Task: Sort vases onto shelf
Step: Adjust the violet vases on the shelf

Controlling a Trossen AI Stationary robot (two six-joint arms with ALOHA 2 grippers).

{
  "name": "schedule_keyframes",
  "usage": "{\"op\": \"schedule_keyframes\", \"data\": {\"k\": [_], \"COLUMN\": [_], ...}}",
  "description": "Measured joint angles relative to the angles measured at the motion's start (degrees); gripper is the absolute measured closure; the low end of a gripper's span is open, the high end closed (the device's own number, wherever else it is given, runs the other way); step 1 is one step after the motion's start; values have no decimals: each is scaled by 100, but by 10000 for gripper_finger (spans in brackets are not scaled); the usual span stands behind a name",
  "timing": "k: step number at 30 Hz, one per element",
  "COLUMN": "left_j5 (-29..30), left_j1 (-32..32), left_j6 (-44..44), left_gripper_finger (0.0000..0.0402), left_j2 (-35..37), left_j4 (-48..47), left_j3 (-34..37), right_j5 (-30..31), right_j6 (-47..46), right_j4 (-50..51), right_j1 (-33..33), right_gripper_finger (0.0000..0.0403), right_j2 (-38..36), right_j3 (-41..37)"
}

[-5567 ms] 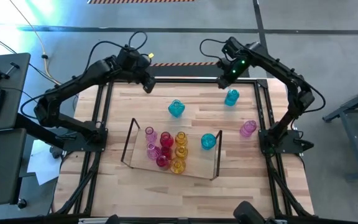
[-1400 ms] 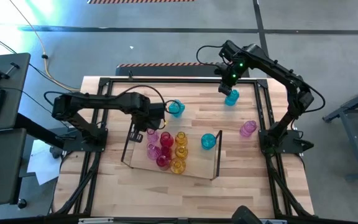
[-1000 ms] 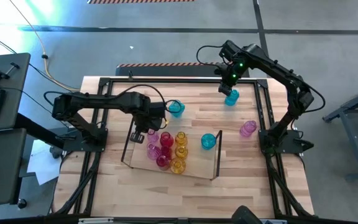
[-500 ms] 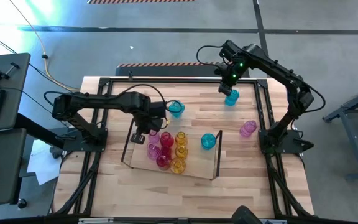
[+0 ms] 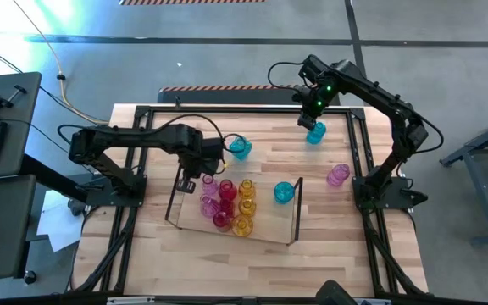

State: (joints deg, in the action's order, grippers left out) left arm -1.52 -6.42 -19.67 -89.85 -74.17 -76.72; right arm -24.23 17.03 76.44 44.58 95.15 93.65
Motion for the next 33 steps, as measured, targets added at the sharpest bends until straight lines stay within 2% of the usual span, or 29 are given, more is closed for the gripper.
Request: {"op": "schedule_keyframes", "data": {"k": [6,11,16,19,23,33], "left_j5": [10,-361,-432,-738,-1031,-926], "left_j1": [-35,18,260,443,875,2409], "left_j6": [325,1118,2083,2596,3134,3761], "left_gripper_finger": [401,401,401,401,401,401], "left_j2": [322,720,1092,1238,1362,1279], "left_j4": [1,-171,-227,-221,-261,-220], "left_j3": [-2,-273,-723,-921,-969,-793], "right_j5": [0,0,0,2,1,1], "right_j6": [-2,4,103,101,-85,-752], "right_j4": [7,58,49,39,28,-152], "right_j1": [0,0,0,0,0,0], "right_gripper_finger": [402,402,402,402,402,402], "right_j2": [0,0,0,0,0,0], "right_j3": [0,0,0,0,0,0]}}
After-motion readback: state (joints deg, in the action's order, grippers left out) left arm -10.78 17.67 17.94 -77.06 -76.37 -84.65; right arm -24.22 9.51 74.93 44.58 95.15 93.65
